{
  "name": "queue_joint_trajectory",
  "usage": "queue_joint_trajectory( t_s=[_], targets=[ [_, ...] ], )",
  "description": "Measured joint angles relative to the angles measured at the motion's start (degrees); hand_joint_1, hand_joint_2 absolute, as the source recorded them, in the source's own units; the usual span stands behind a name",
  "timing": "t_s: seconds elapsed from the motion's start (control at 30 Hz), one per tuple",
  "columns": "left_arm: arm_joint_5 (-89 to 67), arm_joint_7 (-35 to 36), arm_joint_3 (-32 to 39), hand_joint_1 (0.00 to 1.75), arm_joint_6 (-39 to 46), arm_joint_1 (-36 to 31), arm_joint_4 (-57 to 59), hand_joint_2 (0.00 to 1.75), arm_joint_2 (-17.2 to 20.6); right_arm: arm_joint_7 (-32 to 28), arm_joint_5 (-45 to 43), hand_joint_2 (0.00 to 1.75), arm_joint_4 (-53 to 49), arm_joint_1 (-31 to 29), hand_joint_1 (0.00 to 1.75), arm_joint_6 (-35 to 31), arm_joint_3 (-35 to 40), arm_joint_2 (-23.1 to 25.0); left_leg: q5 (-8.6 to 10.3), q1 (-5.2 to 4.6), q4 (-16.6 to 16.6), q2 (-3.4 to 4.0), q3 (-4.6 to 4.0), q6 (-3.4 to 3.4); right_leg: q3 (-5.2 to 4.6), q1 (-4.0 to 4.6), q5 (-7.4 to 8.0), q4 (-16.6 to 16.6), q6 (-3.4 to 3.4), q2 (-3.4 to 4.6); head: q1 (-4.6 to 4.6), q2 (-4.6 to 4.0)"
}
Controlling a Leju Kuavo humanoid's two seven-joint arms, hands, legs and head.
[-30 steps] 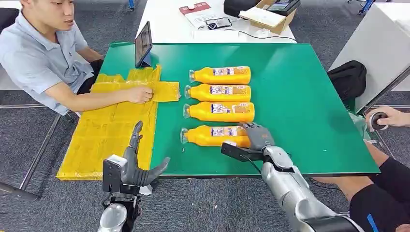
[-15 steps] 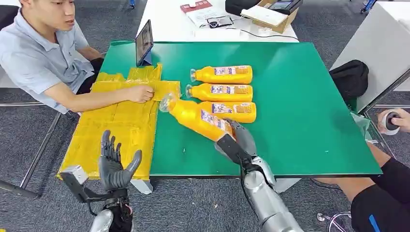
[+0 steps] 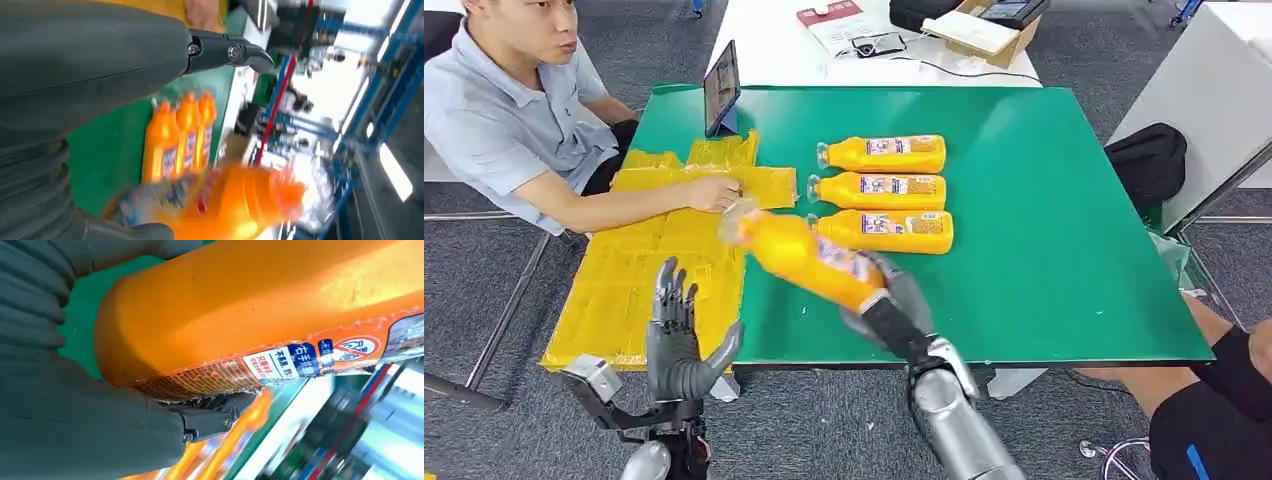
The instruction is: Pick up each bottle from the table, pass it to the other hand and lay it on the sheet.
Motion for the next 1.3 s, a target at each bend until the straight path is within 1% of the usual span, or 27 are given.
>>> queue_joint_trajectory(
  t_s=[0.2, 0.37, 0.63, 0.67, 0.7, 0.73, 0.9, 1.03, 1.17, 1.2, 1.3],
  targets=[
    [1.4, 1.9, -2.8, 0.00, -2.9, -2.1, 0.9, 1.75, 0.4, -1.9, 1.0, 1.75, -1.0, 1.8, 1.75, -0.4, 9.7, 2.3, 0.00, 0.00, 0.0, 0.01, -0.01, 0.00, -0.03, -0.01, -0.01, 0.0, -0.02, 0.00, 0.02, 0.00],
    [4.4, 3.3, -3.8, 0.00, -5.0, -2.7, 1.2, 1.75, 0.7, -3.0, 0.1, 1.75, -1.0, 2.8, 1.75, -2.6, 15.1, 2.7, -0.01, -0.03, 0.0, 0.00, -0.02, 0.01, -0.03, -0.03, -0.01, 0.0, -0.01, 0.01, 0.02, 0.00],
    [6.6, 4.3, -4.2, 0.00, -7.1, -2.5, 1.6, 1.75, 1.0, -3.4, -1.8, 1.75, -0.4, 2.9, 1.75, -3.2, 18.2, 3.1, 0.00, -0.02, 0.0, 0.01, -0.02, 0.00, -0.05, -0.02, -0.01, 0.0, -0.01, 0.01, 0.02, 0.00],
    [6.7, 4.4, -4.2, 0.44, -7.2, -2.5, 1.7, 1.75, 1.1, -3.4, -2.1, 1.75, -0.3, 2.8, 1.75, -3.2, 18.5, 3.1, 0.00, -0.02, 0.0, 0.01, -0.02, 0.00, -0.05, -0.02, -0.01, 0.0, -0.01, 0.01, 0.02, 0.00],
    [6.7, 4.4, -4.3, 1.54, -7.5, -2.5, 1.8, 1.75, 1.2, -3.4, -2.3, 1.75, -0.2, 2.7, 1.22, -3.2, 18.7, 3.1, 0.00, -0.02, 0.0, 0.01, -0.02, 0.00, -0.05, -0.02, -0.01, 0.0, -0.01, 0.01, 0.04, 0.00],
    [6.8, 4.4, -4.3, 1.75, -7.7, -2.5, 1.9, 1.75, 1.3, -3.3, -2.4, 1.75, 0.0, 2.5, 0.00, -3.1, 19.0, 3.1, 0.00, -0.02, 0.0, 0.01, -0.02, 0.00, -0.05, -0.02, -0.01, 0.0, -0.01, 0.01, 0.02, 0.00],
    [8.2, 3.9, -3.9, 1.75, -9.1, -2.3, 1.9, 1.75, 1.9, -0.7, -0.8, 1.75, 2.1, 1.6, 0.00, -2.2, 20.6, 3.2, 0.00, -0.02, 0.0, 0.01, -0.02, 0.00, -0.04, -0.02, -0.01, 0.0, -0.02, 0.00, 0.02, 0.00],
    [15.2, 6.6, -2.1, 1.75, -13.2, -1.6, 1.9, 1.75, 2.2, -0.2, 0.2, 1.75, 2.9, 1.9, 0.00, -2.2, 21.4, 3.2, -0.01, -0.02, 0.0, 0.03, -0.03, 0.00, -0.08, -0.02, -0.02, 0.0, -0.02, 0.01, 0.02, 0.00],
    [19.3, 8.1, -0.4, 1.75, -14.3, -1.1, 1.9, 1.75, 2.3, 0.0, 0.3, 1.75, 2.8, 2.7, 0.00, -2.2, 21.5, 3.1, -0.01, -0.02, 0.0, 0.04, -0.04, 0.00, -0.11, -0.02, -0.02, 0.0, -0.02, 0.01, 0.02, 0.00],
    [20.2, 8.4, 0.0, 1.75, -14.1, -1.1, 1.9, 1.75, 2.3, 0.0, 0.3, 0.00, 2.5, 3.0, 0.00, -2.2, 21.5, 3.0, -0.01, -0.02, 0.0, 0.04, -0.05, 0.00, -0.10, -0.02, -0.02, 0.0, -0.02, 0.01, 0.02, 0.00],
    [21.1, 9.0, 1.9, 1.75, -10.4, -1.3, 1.9, 1.75, 2.0, 0.3, 0.4, 0.00, 1.1, 4.7, 0.00, -2.2, 21.3, 2.8, -0.01, -0.02, 0.0, 0.02, -0.05, 0.00, -0.11, -0.02, -0.02, 0.0, -0.02, 0.01, 0.02, 0.00]
  ],
)
